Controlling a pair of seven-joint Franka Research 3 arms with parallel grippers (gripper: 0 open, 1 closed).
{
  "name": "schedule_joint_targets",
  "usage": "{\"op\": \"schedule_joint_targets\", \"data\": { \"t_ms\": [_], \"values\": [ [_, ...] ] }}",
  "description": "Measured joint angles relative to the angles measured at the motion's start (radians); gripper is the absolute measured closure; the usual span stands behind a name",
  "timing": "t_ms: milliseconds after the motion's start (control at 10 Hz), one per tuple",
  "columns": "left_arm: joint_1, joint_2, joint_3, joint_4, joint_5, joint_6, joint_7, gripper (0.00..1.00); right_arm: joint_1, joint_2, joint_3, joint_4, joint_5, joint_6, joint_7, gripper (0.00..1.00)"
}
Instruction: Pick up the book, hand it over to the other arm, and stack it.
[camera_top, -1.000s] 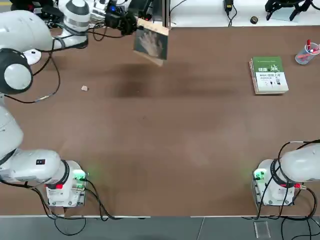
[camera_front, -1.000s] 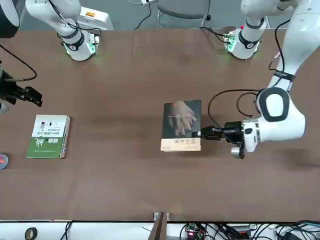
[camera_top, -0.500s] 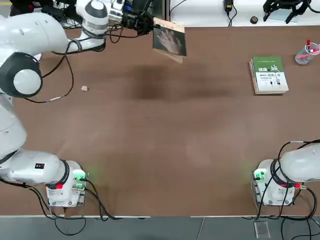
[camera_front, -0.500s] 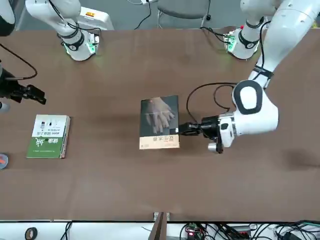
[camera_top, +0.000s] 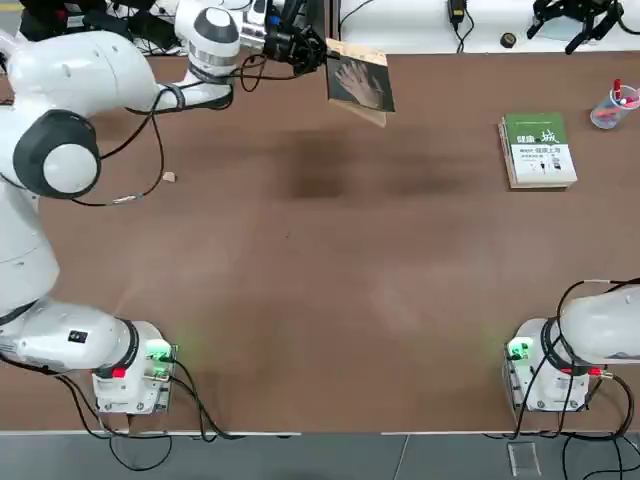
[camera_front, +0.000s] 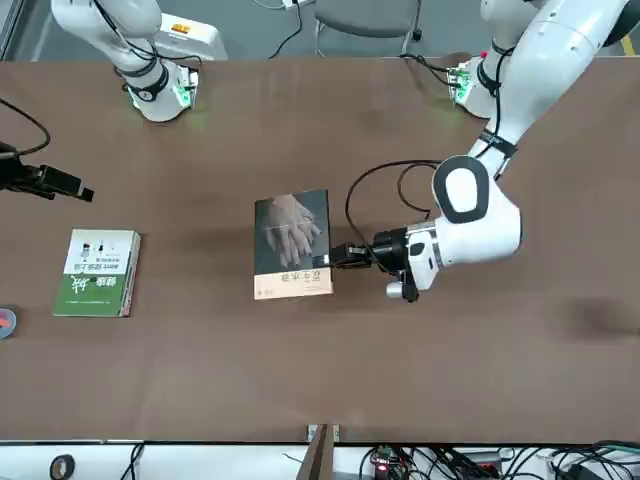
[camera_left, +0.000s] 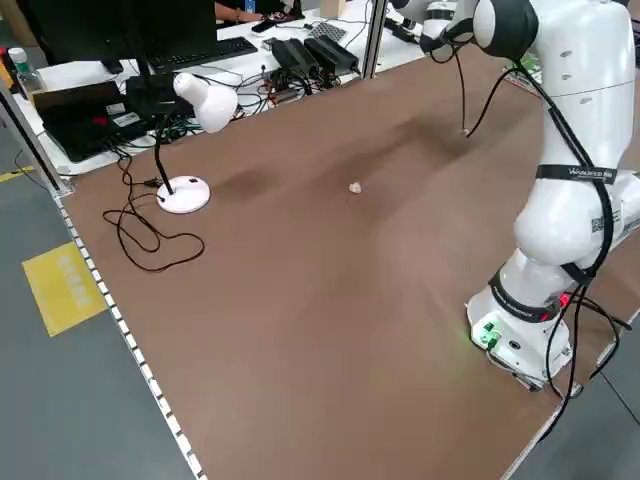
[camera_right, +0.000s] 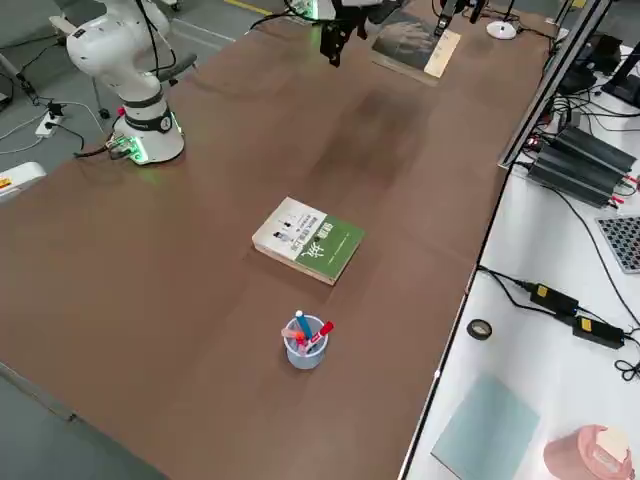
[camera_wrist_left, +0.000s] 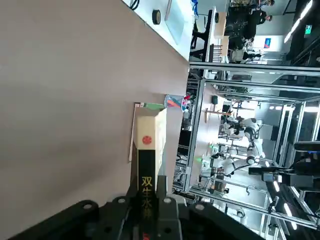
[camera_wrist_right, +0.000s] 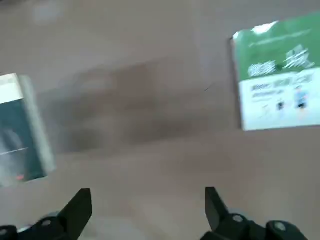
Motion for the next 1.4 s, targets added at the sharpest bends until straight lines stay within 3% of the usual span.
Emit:
{"op": "schedule_joint_targets", "data": {
  "t_ms": [600, 1400],
  "values": [
    [-0.060, 0.050, 0.000, 0.018, -0.016, 0.086, 0.000, 0.99, -0.076, 0.088, -0.002, -0.030, 0.264, -0.020, -0.015, 0.00],
    [-0.069, 0.073, 0.001, 0.056, -0.016, 0.092, -0.001, 0.99, -0.127, 0.239, -0.002, -0.112, 0.603, -0.036, -0.081, 0.00]
  ]
}}
